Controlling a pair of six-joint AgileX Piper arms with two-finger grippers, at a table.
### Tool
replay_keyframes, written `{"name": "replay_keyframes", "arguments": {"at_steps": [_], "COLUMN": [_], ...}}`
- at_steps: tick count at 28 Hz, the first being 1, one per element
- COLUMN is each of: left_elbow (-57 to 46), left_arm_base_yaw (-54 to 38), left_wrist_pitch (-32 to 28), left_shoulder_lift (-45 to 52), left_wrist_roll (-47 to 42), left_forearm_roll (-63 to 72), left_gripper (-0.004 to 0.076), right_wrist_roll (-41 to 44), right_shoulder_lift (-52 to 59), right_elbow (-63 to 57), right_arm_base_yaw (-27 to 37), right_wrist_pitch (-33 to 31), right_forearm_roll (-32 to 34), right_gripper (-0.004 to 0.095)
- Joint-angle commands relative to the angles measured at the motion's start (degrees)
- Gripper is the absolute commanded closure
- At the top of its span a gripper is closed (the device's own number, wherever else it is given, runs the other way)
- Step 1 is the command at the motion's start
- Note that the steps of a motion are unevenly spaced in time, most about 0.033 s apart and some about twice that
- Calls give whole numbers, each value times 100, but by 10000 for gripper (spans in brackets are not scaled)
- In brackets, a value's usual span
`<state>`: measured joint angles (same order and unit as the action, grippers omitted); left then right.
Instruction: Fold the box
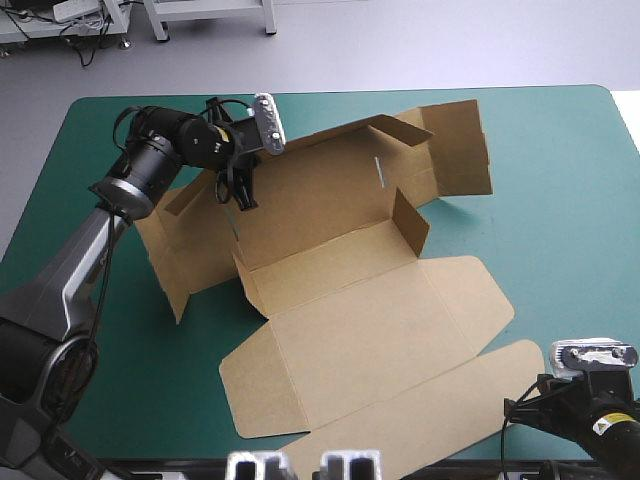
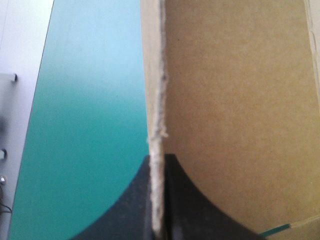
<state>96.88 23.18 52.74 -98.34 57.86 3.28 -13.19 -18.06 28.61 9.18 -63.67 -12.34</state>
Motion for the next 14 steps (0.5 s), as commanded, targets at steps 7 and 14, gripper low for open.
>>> {"name": "replay_keyframes", "arguments": {"at_steps": [7,14], "left_elbow": [202,189], "left_arm_base_yaw": [1515,2298], "left_wrist_pitch": [-660,-1260], "left_shoulder_lift": [578,628], "left_wrist_roll": [128,96], "left_forearm_roll": [-1396,-1714], "left_gripper": [734,734], "right_wrist_roll": [-55,52], "right_shoulder_lift": [-59,-95], "right_elbow": [284,1116], "right_arm_base_yaw": [-1,-1], "right_wrist_pitch": [163,163], "right_forearm_roll": [-107,-46], "right_gripper": [928,925]}}
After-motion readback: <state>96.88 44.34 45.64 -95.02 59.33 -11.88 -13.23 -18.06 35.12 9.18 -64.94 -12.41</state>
